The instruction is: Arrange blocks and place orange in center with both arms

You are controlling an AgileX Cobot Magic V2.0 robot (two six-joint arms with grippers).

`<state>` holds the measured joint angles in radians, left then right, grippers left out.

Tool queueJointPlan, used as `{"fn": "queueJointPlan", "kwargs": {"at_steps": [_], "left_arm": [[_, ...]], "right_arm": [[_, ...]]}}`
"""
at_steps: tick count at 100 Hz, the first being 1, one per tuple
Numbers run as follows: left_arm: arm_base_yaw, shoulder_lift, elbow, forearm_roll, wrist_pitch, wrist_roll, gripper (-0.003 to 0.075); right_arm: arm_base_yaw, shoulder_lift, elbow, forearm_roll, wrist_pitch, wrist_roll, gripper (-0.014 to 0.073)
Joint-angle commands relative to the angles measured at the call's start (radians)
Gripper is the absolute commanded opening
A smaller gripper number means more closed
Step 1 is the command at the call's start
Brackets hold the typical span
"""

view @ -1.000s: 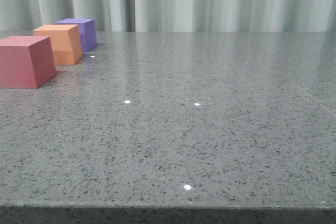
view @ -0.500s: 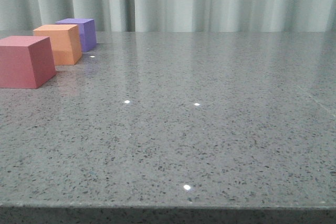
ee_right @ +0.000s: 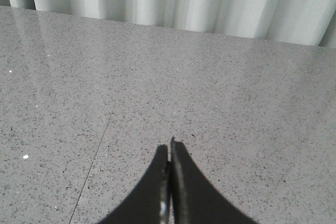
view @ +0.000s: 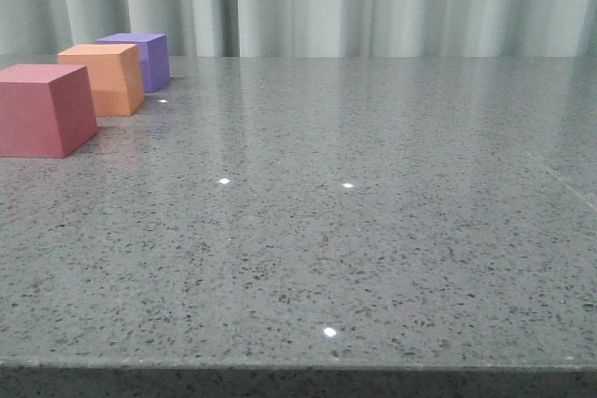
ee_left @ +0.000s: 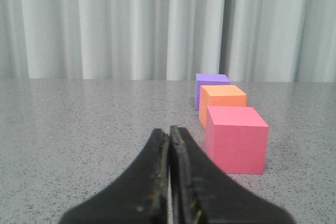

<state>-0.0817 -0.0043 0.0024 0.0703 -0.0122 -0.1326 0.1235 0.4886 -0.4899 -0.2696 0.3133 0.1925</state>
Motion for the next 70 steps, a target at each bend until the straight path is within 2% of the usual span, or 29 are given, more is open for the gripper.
{"fn": "queueJointPlan", "kwargs": {"at_steps": [1,31,70], "left_arm": [[-0.009,-0.036,0.043,-0.002,-0.084,-0.008,-0.002],[-0.009,-0.036,0.043,-0.002,-0.084,-0.008,-0.002],[-0.009,-0.036,0.043,-0.002,-0.084,-0.008,-0.002]], "right_arm": [[-0.005,-0.023,-0.014,0.014,-0.102,-0.006,-0.0069],[-0.005,-0.214,0.238,0.2,-0.364,-0.068,-0.0069],[-0.036,-0.506,0.481,0.257,-0.413,-0.069,-0.0069]]}}
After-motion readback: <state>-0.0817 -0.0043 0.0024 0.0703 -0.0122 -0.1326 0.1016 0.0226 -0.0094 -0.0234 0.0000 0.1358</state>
